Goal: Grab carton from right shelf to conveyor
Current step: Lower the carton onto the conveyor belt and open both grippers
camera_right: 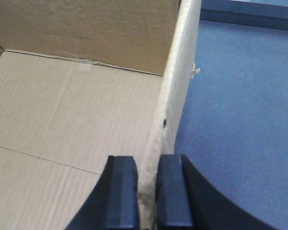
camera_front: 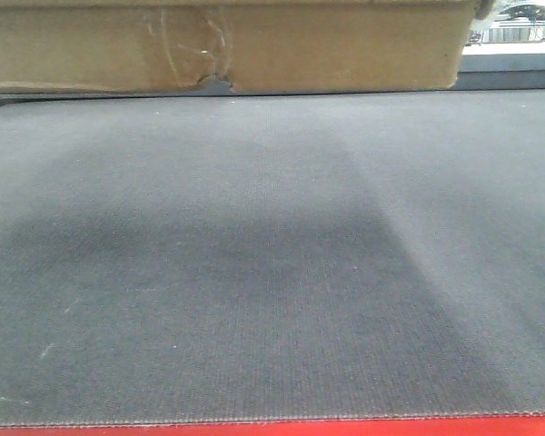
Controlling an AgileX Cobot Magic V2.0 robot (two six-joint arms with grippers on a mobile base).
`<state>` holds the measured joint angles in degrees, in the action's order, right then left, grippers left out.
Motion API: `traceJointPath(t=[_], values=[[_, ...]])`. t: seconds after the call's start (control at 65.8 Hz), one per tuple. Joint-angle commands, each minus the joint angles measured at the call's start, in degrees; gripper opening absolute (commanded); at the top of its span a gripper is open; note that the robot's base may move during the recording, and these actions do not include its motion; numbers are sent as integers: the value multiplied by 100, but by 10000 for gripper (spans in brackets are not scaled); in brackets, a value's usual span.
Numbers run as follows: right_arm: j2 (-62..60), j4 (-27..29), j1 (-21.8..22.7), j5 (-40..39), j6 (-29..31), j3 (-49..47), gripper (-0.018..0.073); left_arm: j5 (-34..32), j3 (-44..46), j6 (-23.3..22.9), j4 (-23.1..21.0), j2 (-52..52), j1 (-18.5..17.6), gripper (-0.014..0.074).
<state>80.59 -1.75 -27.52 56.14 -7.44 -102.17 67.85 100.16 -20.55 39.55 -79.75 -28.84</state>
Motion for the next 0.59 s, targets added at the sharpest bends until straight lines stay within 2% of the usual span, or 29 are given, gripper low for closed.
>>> traceJointPath(t=[0.0,0.122,0.182,0.228,0.349,0.41,0.577], values=[[-116,-257,36,-177,80,-38,-57,211,11,67,643,57,41,-20],[-116,-227,36,-302,80,-38,-57,211,11,67,554,57,41,-20],[-116,-164,36,-259,80,-38,-57,211,11,67,273,57,52,-20],[-116,-164,36,-169,80,-38,-57,211,11,67,-84,57,82,-20],[51,-164,161,128,80,-38,-57,-130,11,108,-1581,14,397,-20],[208,-164,274,265,80,-38,-57,-357,4,245,-1989,-63,591,-20],[788,-164,521,342,80,-38,-57,-656,4,258,-2065,-471,1028,-20]])
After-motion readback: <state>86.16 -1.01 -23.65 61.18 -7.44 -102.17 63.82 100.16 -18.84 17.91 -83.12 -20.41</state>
